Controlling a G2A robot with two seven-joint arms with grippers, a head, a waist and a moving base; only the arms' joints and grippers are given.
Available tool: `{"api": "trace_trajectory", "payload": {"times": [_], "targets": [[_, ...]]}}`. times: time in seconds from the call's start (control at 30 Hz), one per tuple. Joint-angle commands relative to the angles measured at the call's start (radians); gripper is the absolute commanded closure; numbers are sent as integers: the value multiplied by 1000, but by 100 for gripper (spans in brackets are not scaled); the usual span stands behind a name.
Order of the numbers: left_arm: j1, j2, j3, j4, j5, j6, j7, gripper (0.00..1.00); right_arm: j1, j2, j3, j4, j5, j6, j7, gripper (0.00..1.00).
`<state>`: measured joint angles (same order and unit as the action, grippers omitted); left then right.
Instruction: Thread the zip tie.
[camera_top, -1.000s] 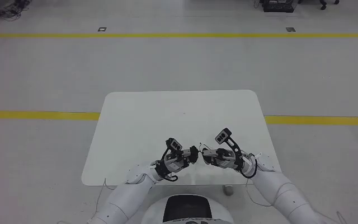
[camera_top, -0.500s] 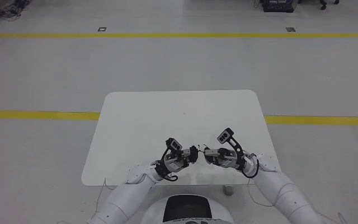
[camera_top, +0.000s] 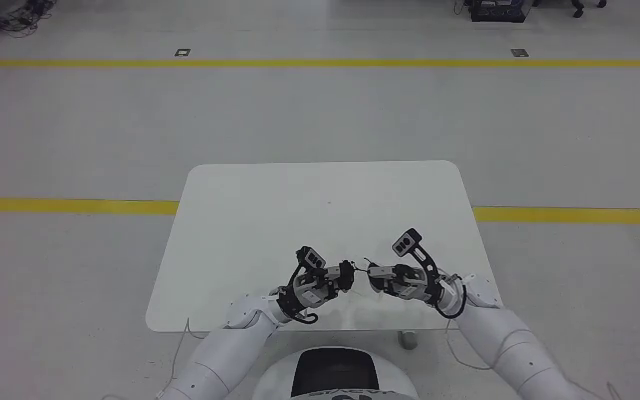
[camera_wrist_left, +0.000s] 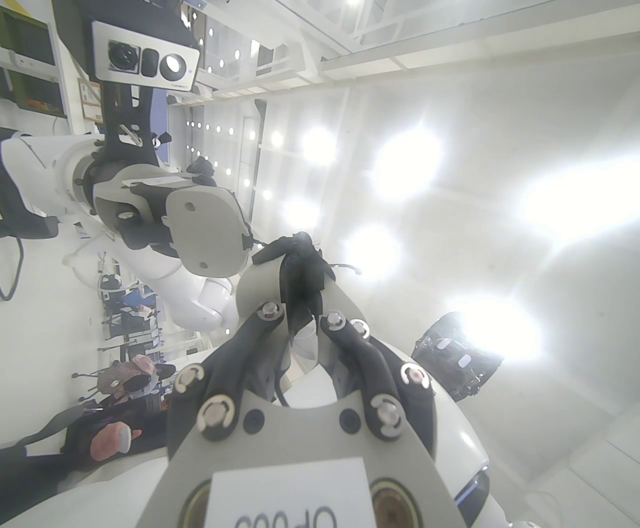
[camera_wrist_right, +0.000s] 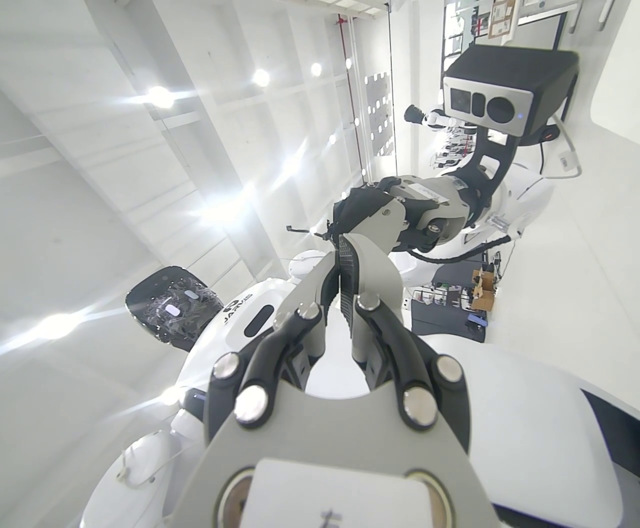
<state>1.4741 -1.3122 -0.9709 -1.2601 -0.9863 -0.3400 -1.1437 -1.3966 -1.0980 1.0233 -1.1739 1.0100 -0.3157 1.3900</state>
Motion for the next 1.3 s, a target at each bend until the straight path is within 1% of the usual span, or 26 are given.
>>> {"api": "trace_trajectory", "payload": {"times": [0.0, 0.47, 1.27], "targets": [[0, 0, 0, 0, 0, 0, 0, 100, -2, 0, 3, 0, -2, 0, 0, 100], [0, 0, 0, 0, 0, 0, 0, 100, -16, -3, 27, 3, -19, -5, 0, 100], [0, 0, 0, 0, 0, 0, 0, 100, -26, -7, 45, 4, -32, 1, 0, 100]]}}
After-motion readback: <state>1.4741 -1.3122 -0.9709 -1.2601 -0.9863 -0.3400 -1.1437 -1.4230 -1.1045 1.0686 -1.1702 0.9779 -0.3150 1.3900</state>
